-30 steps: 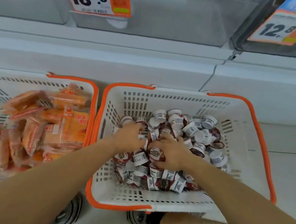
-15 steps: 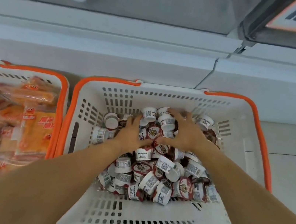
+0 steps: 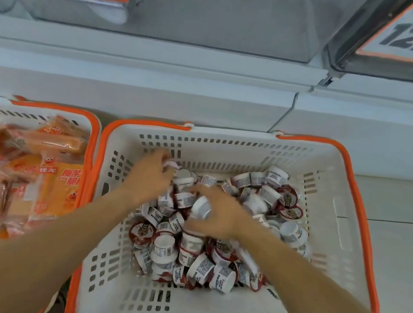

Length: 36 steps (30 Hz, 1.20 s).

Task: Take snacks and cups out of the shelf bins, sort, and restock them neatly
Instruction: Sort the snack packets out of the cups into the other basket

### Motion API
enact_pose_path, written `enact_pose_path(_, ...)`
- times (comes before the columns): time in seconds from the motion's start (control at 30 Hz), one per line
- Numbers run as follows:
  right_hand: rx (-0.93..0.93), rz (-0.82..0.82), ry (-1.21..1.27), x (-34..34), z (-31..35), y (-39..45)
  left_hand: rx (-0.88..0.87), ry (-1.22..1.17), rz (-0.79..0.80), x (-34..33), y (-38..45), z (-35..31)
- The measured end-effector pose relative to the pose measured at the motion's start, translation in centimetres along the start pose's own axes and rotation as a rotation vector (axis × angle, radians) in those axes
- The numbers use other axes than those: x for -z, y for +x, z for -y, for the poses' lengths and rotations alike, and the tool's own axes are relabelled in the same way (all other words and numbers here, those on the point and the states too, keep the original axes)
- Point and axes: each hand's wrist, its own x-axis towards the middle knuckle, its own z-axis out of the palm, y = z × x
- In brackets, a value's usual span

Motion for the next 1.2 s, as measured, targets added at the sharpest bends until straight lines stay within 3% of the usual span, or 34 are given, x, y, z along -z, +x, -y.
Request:
enact_pose_path(0.07, 0.084, 0.102, 0.063, -1.7, 2.0, -0.7, -0.166, -0.066, 0.032, 0.2, 0.0, -0.7)
enact_pose_path(0.13, 0.115, 0.189, -0.030, -3.1, 2.9, -1.5, -0.245, -0.006, 0.232, -0.4, 0.1, -0.7)
enact_pose_path(0.2, 0.142, 0.166, -0.128, -2.7, 2.5, -2.2, -0.300, 0.153, 0.405, -1.2, 0.3, 0.2)
enact_pose_path(0.27, 0.111, 0.033, -0.233, -0.8, 1.0, -2.3, -0.371, 0.342, 0.466, -1.8, 0.3, 1.3)
enact_pose_path(0.37, -0.029, -0.160, -0.352, 2.6, -1.7, -1.7, -0.408, 0.501, 0.455, -1.7, 0.0, 2.0)
enact_pose_path(0.43, -0.056, -0.182, -0.292, 3.9, -2.7, -0.4, -0.423, 0.597, 0.464, -1.5, -0.6, 1.4)
enact_pose_path(0.5, -0.048, -0.135, -0.196, 3.5, -3.0, 1.8, -0.438, 0.635, 0.446, -1.6, -1.2, 0.7)
enact_pose_path(0.63, -0.134, -0.021, -0.034, 1.0, -2.6, 6.1, -0.532, 0.557, 0.256, -2.0, -0.3, 0.7)
enact_pose_path(0.73, -0.140, 0.012, -0.014, 0.3, -2.5, 6.7, -0.396, 0.463, 0.390, -2.3, 1.4, 0.6)
enact_pose_path(0.8, -0.121, 0.041, -0.023, 0.6, -3.2, 6.2, -0.348, 0.532, 0.416, -2.8, 2.4, 0.8)
enact_pose_path(1.0, -0.066, 0.164, -0.305, 4.0, -4.1, 3.6, -0.421, 0.845, 0.488, -3.4, 3.2, 0.4)
enact_pose_path(1.13, -0.057, 0.233, -0.468, 6.1, -4.5, 1.3, -0.495, 0.825, 0.524, -4.0, 3.8, 0.4)
enact_pose_path(1.2, -0.060, 0.239, -0.669, 6.4, -4.1, 0.4, -0.509, 0.774, 0.544, -4.2, 4.2, 0.3)
